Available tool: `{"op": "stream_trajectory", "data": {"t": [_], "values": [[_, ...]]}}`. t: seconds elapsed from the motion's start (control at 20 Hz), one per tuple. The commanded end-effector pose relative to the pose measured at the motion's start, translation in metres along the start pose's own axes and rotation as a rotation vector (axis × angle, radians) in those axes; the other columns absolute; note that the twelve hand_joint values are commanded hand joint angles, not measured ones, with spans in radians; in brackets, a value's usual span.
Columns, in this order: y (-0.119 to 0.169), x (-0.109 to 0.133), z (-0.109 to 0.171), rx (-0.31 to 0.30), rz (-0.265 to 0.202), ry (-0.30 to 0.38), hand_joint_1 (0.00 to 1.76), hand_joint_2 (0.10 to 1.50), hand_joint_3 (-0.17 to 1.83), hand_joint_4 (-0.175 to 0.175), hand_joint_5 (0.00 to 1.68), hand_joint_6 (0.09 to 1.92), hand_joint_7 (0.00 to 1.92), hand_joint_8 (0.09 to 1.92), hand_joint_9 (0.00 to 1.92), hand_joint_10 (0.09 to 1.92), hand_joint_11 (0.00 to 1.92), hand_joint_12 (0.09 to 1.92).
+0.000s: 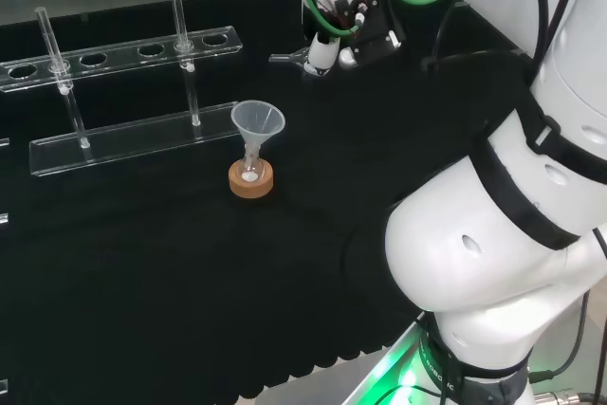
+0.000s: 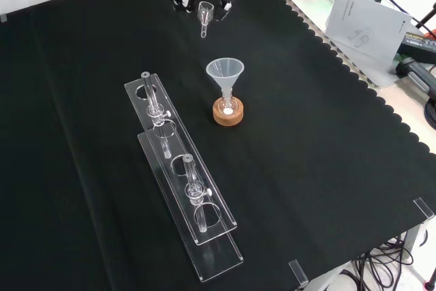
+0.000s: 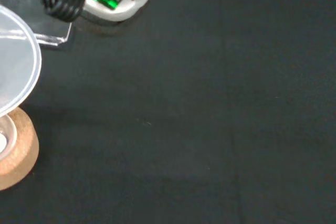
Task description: Put the weighing funnel back on the table.
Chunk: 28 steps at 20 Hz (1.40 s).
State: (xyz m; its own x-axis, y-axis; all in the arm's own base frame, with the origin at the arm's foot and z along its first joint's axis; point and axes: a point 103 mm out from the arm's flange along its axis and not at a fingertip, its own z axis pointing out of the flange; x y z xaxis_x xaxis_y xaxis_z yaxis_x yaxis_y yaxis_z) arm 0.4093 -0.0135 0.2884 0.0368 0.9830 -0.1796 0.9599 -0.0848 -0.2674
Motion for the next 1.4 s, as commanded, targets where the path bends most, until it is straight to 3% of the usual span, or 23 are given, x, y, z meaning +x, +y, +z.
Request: {"op": "stream_trajectory", "data": {"t": [0.05,0.35,0.8,1.4], "values": [[0.005,-0.01,0.005,-0.012,0.0,0.045,1.11,0.69,0.61,0.175,1.24,0.72,0.67,0.63,1.06,0.27,0.85,1.02],[0.013,-0.008,0.007,-0.014,0.007,0.043,1.11,0.69,0.61,0.175,1.24,0.72,0.68,0.64,1.06,0.27,0.85,1.01],[0.071,-0.045,0.035,0.008,-0.019,0.093,1.11,0.69,0.61,0.175,1.24,0.72,0.68,0.64,1.06,0.26,0.85,1.01],[0.132,-0.045,0.074,0.064,-0.071,0.088,1.11,0.69,0.61,0.175,1.24,0.72,0.68,0.64,1.06,0.26,0.85,1.01]]}}
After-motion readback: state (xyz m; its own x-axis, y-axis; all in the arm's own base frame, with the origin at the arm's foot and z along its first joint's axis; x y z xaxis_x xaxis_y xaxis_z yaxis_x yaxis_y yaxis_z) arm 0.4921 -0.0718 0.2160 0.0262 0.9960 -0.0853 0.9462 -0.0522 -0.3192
